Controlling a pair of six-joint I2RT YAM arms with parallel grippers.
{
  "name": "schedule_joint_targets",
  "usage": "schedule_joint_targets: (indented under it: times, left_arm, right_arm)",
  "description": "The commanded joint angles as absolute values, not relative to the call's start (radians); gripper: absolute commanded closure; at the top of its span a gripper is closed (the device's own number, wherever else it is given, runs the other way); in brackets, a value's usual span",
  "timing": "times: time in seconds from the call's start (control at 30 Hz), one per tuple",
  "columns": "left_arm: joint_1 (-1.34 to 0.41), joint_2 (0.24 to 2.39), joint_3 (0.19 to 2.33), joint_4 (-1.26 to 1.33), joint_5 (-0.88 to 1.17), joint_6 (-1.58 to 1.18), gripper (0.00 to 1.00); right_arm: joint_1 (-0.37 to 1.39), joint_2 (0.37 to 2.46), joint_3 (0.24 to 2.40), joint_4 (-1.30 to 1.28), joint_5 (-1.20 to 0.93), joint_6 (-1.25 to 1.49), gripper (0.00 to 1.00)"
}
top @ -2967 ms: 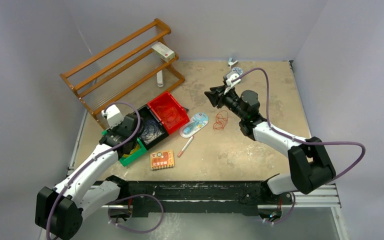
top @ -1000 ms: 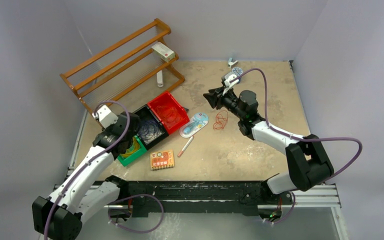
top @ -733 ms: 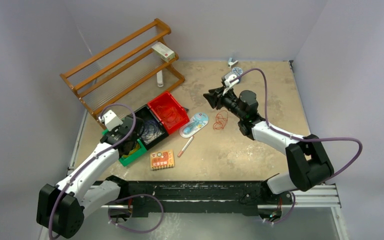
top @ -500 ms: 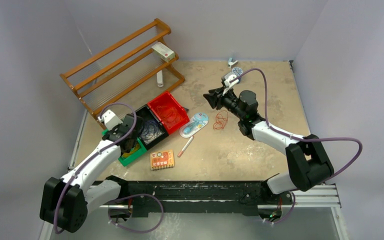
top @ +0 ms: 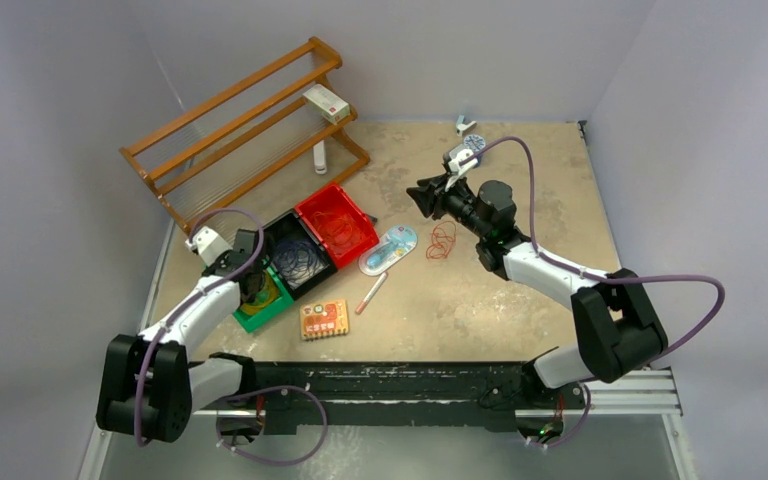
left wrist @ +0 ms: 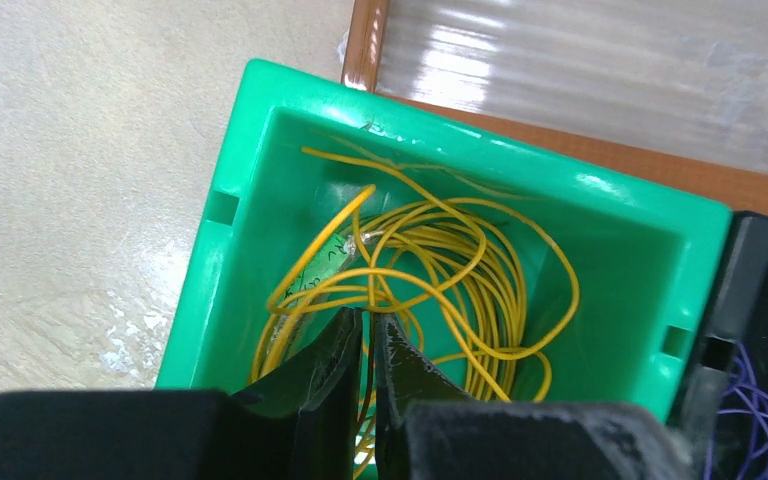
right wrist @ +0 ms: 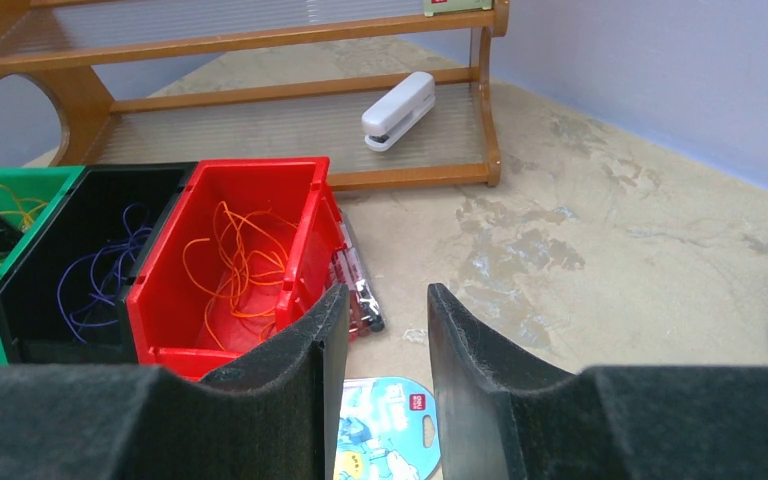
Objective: Untangle the cables
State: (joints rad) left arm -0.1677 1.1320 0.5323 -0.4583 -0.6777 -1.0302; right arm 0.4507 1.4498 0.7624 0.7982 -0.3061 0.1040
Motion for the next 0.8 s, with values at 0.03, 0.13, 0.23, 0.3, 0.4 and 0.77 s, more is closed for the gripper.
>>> schedule_joint_targets:
  times: [0.03, 0.13, 0.23, 0.3, 0.4, 0.77]
  left_arm:
    - [-0.135, 1.161, 0.506, -0.355, -0.636, -0.986, 0.93]
    - [-0.131, 1.166, 0.51, -0.343, -0.626, -0.979, 0.93]
    - [-0.127, 1.147, 0.537, -0.365, -0.61, -0.967, 0.94]
    - [-0.127, 1.112, 0.557, -0.396, -0.611, -0.965, 0.92]
    - [-0.127, 1.054, 0.584, -0.433, -0.616, -0.965, 0.84]
    - [-0.127, 0.988, 0.662, -0.516, -0.604, -0.962, 0.63]
  right_arm:
    - [0.453, 1.418, 0.759, 0.833, -0.322, 0.109, 0.63]
    - [0.452, 1.416, 0.759, 0.834, -0.322, 0.11, 0.63]
    - [0.451, 1.414, 0.761, 0.831, -0.322, 0.11, 0.63]
    - [0.451, 1.413, 0.762, 0.831, -0.322, 0.11, 0.63]
    - [0.452, 1.414, 0.762, 0.832, -0.321, 0.11, 0.63]
    - [0.453, 1.417, 0.76, 0.837, -0.327, 0.115, 0.63]
